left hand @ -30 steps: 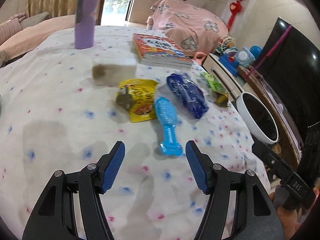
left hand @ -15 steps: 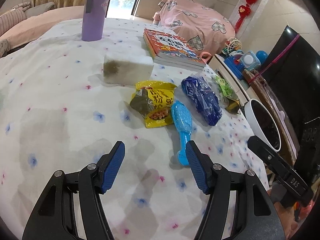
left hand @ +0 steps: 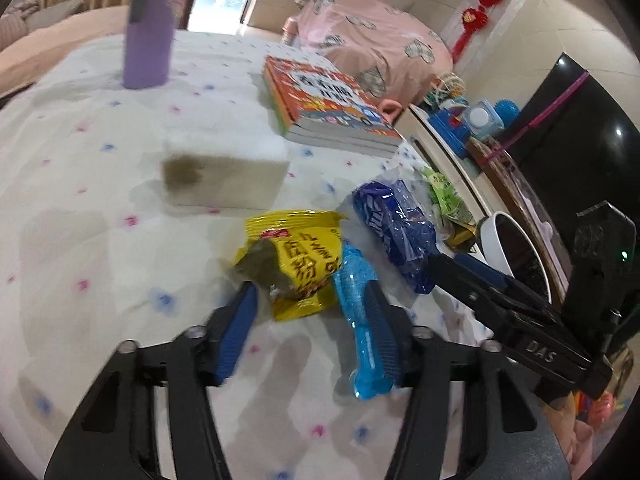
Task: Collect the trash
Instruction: 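Grasp yellow snack bag with left gripper while right grasps blue plastic bag, then carry both bags over the bin and open the left gripper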
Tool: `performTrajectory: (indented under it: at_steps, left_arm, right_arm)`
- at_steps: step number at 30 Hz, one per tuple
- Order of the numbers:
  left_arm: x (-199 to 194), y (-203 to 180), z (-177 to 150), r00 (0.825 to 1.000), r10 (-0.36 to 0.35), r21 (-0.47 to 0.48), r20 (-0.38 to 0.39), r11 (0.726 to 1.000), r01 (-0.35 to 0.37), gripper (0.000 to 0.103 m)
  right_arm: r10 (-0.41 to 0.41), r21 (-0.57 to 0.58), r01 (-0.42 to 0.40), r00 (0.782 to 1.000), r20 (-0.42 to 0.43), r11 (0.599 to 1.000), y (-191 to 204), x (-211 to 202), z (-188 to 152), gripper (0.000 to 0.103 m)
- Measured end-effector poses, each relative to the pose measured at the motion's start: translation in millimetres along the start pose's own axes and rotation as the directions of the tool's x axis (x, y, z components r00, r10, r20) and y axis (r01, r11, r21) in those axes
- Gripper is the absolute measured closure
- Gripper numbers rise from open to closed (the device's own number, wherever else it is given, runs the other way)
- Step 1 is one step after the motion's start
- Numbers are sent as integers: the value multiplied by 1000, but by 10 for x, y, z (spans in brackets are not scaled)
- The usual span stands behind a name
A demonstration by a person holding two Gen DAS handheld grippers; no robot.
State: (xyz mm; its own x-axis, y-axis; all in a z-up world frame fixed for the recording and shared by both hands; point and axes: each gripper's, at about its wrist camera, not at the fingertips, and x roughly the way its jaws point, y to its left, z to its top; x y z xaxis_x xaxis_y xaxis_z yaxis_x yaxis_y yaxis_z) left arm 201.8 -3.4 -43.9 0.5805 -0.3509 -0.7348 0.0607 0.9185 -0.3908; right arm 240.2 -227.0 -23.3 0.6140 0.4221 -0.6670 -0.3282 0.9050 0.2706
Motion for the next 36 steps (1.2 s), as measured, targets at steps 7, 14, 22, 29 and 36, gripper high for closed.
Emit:
performTrajectory:
  at_steps: [7,14,22,29,36]
  left_arm:
    - [197,84,40,995,-72,-12,-67,997,72,97]
    - [-7,39,45,996,-82,14,-26,996,83,102]
    - [-229,-397,-56,994,-113,68,12,991,111,102]
    - [-204,-866,-232,993,-118,106,-4,987,117,102]
    - [-250,-1317,-391,992,-127,185,-17,974,128,102]
  right_arm:
    - [-30,2,30,998,-57,1000,-34,303,65,42]
    - [-38,45,39,999,-11,998,-55,218,44,69]
    - [-19,91,13,998,68,996,-150,-313,-91,71]
    - [-33,141,19,995,99,990,-480,-765,-271,71]
    - [-83,191,54,986,145,980,-806,-1233,-474,71]
